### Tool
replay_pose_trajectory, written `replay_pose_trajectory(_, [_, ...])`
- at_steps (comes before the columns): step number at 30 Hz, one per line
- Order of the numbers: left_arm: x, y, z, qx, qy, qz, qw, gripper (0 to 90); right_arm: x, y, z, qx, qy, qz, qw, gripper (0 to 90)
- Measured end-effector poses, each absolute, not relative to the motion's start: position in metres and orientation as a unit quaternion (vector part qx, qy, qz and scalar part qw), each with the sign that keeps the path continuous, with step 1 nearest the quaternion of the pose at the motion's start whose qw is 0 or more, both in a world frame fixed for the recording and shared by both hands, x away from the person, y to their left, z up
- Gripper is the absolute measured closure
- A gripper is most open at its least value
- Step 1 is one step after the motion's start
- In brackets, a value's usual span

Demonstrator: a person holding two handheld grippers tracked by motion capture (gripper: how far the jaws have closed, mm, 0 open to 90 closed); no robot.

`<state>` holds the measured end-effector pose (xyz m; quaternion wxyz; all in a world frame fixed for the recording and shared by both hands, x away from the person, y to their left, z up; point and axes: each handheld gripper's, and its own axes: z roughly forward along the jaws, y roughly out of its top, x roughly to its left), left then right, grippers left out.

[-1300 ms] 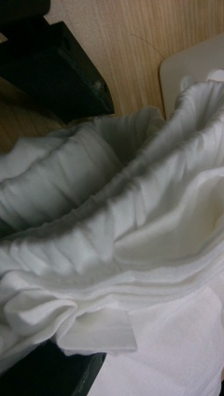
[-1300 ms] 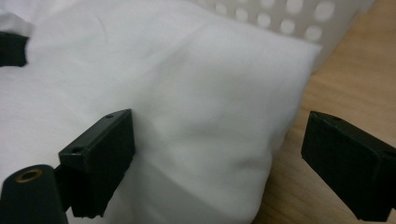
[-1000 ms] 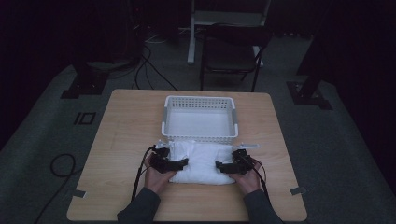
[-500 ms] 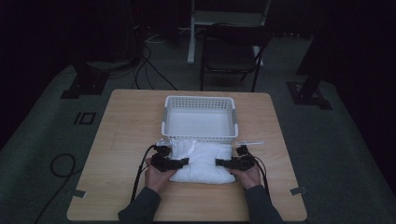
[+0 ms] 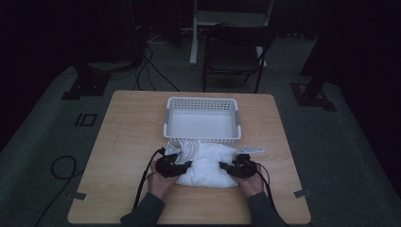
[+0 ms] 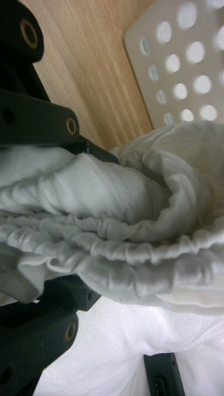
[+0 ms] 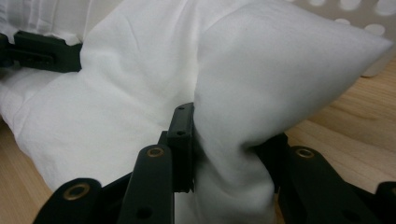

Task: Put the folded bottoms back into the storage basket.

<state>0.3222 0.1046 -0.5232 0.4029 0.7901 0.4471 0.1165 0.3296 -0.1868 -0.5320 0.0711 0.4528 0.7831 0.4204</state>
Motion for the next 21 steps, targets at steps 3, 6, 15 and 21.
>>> replay_pose_trajectory(3, [0.318,0.104,-0.520,0.787,0.449,0.118,0.406,51.8,0.326,-0.187,-0.529,0.445,0.787,0.421,0.081,67.0])
replay_pose_trajectory(6, [0.314,0.104,-0.517,0.786,0.447,0.120,0.410,52.3,0.324,-0.187,-0.528,0.443,0.787,0.421,0.084,67.0])
replay_pose_trajectory(15, [0.300,0.105,-0.500,0.785,0.436,0.138,0.418,53.3,0.313,-0.185,-0.518,0.429,0.794,0.419,0.101,68.2])
replay_pose_trajectory(21, [0.293,0.110,-0.485,0.780,0.432,0.142,0.431,53.3,0.306,-0.182,-0.505,0.407,0.798,0.428,0.116,69.1])
